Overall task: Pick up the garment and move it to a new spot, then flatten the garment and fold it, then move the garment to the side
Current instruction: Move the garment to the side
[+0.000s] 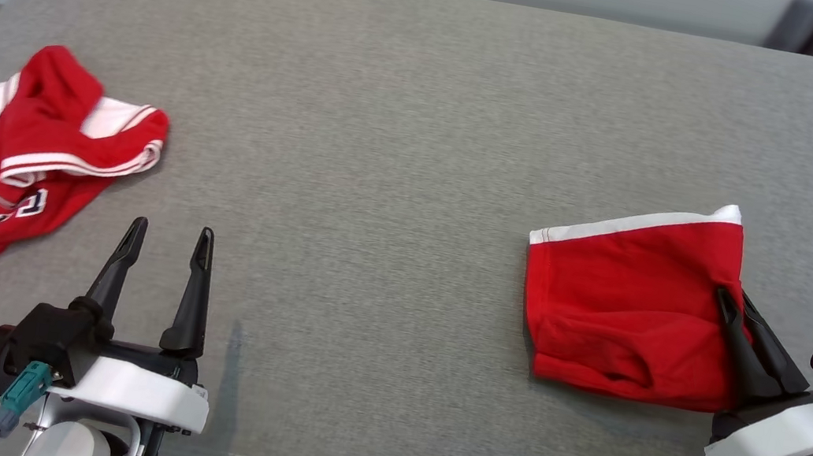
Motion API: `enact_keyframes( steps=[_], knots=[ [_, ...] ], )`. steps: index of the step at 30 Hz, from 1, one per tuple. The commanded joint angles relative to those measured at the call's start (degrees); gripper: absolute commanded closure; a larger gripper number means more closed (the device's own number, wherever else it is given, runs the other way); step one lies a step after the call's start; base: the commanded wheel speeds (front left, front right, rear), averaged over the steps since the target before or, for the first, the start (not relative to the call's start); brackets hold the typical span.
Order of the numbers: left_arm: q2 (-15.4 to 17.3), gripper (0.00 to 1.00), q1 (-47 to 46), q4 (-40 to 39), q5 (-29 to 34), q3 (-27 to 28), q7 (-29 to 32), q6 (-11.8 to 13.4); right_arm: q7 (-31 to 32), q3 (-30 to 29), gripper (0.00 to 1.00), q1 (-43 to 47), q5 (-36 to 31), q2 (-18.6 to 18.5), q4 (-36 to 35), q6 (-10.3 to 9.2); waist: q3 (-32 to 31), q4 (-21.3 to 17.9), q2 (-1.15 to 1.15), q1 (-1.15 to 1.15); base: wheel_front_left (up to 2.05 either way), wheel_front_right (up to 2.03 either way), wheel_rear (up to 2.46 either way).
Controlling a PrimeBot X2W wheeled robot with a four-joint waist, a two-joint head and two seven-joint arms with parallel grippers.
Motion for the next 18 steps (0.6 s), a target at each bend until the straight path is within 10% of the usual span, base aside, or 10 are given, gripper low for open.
enact_keyframes(
  steps=[1, 18],
  knots=[
    [0.75, 0.0, -1.33, -1.78, 0.28, 1.64, -0.58, 0.31, 0.83, 0.37, 1.0, 0.84, -0.44, -1.23, -2.59, -0.16, 0.1, -2.54, 0.0, 0.0, 0.0, 0.0, 0.0],
    [2.43, 0.0, -5.38, -4.06, 0.97, 0.02, 1.15, 0.06, 2.71, 7.44, 1.0, -7.7, 3.95, -2.8, -0.6, -0.16, 3.98, -17.14, 0.0, 0.0, 0.0, 0.0, 0.0]
  ],
)
